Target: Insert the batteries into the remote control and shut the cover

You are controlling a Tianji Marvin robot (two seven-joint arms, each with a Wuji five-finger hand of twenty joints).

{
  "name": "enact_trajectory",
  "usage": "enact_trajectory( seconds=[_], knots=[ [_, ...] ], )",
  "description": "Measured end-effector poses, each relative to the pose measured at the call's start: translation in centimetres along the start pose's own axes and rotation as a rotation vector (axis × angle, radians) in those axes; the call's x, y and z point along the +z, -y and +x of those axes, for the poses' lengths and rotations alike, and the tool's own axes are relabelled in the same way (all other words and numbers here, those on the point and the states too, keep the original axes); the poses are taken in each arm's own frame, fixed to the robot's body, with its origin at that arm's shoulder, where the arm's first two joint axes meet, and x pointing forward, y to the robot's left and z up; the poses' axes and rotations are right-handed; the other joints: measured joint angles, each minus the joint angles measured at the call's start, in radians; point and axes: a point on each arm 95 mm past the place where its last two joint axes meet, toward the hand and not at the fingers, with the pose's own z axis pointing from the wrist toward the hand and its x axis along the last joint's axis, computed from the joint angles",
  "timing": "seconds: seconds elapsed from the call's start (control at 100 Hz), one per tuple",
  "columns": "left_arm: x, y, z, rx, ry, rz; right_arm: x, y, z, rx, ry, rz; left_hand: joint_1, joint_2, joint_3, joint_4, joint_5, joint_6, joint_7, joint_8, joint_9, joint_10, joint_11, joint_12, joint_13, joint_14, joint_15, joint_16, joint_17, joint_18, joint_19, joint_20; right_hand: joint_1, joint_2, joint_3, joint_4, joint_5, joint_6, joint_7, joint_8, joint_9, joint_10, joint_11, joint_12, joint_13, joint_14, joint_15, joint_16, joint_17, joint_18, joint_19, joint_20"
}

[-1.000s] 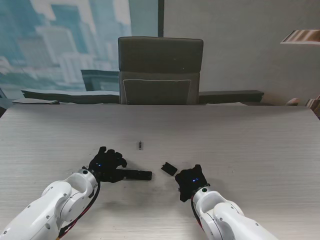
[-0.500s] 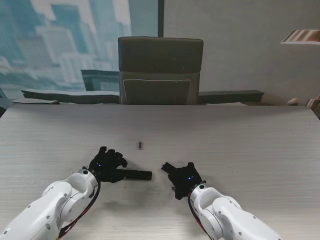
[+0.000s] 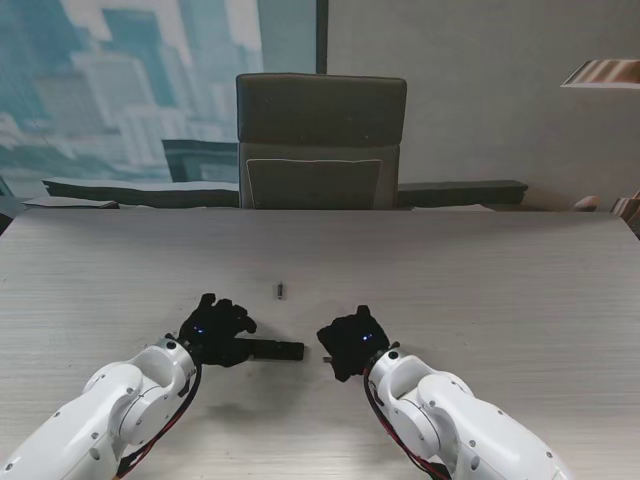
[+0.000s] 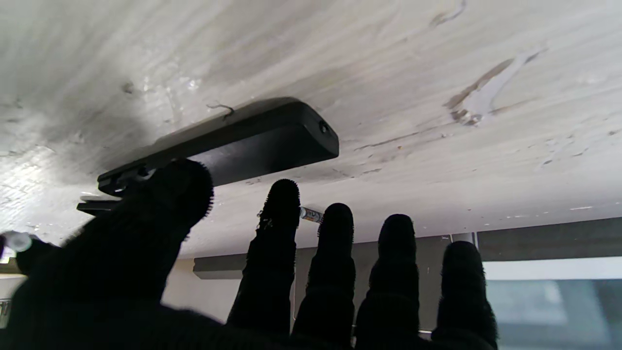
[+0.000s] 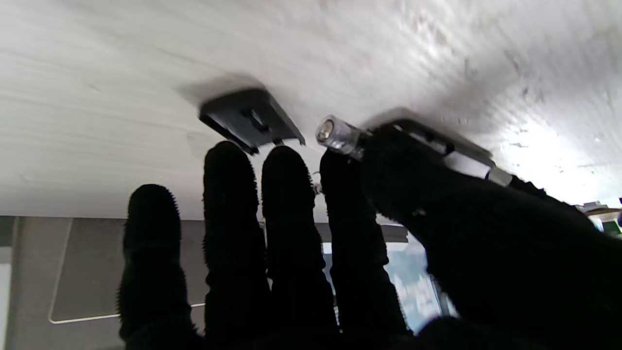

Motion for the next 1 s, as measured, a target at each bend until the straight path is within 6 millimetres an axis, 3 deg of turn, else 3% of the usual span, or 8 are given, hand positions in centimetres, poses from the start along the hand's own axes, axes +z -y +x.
enact_trajectory(
  seconds=[0.48, 1.0],
  knots=[
    [-0.5, 0.0, -0.2, 0.076, -0.006, 0.007, 5.5, -1.2, 1.0, 0.052, -0.062, 0.002, 0.000, 0.000, 0.000, 0.000, -0.028, 0.017, -0.025, -0.011, 0.000, 0.000, 0.000, 0.000, 0.000, 0.000, 0.000, 0.000, 0.000, 0.000, 0.000, 0.000, 0.014, 0.000, -0.016, 0.000, 0.000, 0.000, -0.002, -0.008, 0.000, 0.001, 0.000, 0.000, 0.000, 0.000, 0.000, 0.000, 0.000, 0.000, 0.000, 0.000],
    [-0.1, -1.0, -0.1, 0.115, 0.002, -0.003, 8.7, -1.3, 1.9, 0.084, -0.031, 0.052, 0.000, -0.019, 0.051, 0.000, -0.046, 0.026, -0.031, -0.033, -0.001, -0.001, 0.011, 0.000, 0.000, 0.000, 0.000, 0.000, 0.000, 0.000, 0.000, 0.000, 0.050, 0.000, -0.020, 0.000, 0.000, 0.022, -0.036, -0.009, 0.000, 0.027, 0.000, 0.000, 0.000, 0.026, 0.011, 0.000, 0.003, 0.000, 0.001, 0.000]
  ],
)
